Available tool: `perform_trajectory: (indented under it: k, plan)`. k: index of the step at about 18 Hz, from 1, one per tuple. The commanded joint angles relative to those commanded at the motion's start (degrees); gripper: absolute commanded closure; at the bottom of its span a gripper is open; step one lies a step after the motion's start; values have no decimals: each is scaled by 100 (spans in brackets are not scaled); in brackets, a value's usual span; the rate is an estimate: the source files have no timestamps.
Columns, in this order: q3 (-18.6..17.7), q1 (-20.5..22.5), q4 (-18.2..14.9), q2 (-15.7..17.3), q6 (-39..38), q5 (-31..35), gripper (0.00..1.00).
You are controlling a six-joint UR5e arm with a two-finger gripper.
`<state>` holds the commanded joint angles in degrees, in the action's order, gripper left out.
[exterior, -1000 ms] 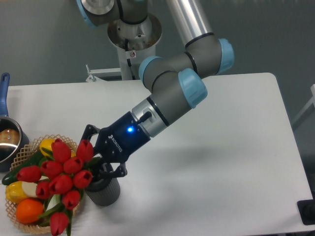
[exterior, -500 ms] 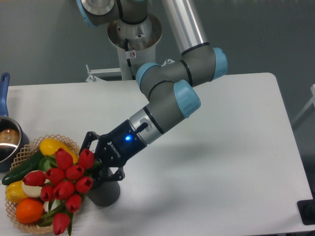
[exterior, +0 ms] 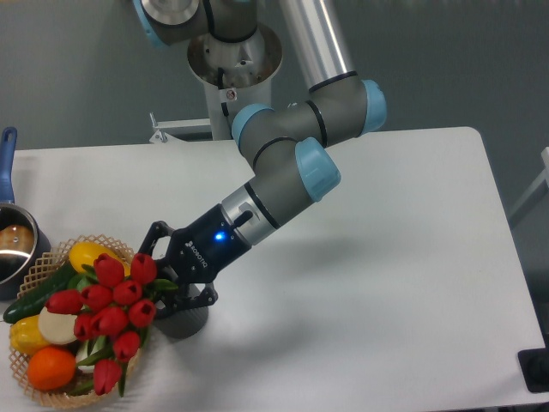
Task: Insert the flowers into the vase
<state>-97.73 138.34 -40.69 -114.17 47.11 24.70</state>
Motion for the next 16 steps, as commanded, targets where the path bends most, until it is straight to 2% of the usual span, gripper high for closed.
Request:
perform_trajectory:
  k: [3, 5, 8, 9, 10, 16]
  plan:
    - [-114, 53, 0, 18, 9, 9, 46]
    - [-237, 105, 18, 70, 78, 9, 37]
    - [-553, 290, 0, 325, 272, 18, 26]
    - [-815, 386, 0, 517, 368, 26, 8]
    - [-922, 439, 0, 614, 378, 27, 0]
    - [-1274, 633, -18, 1098, 378, 53, 0]
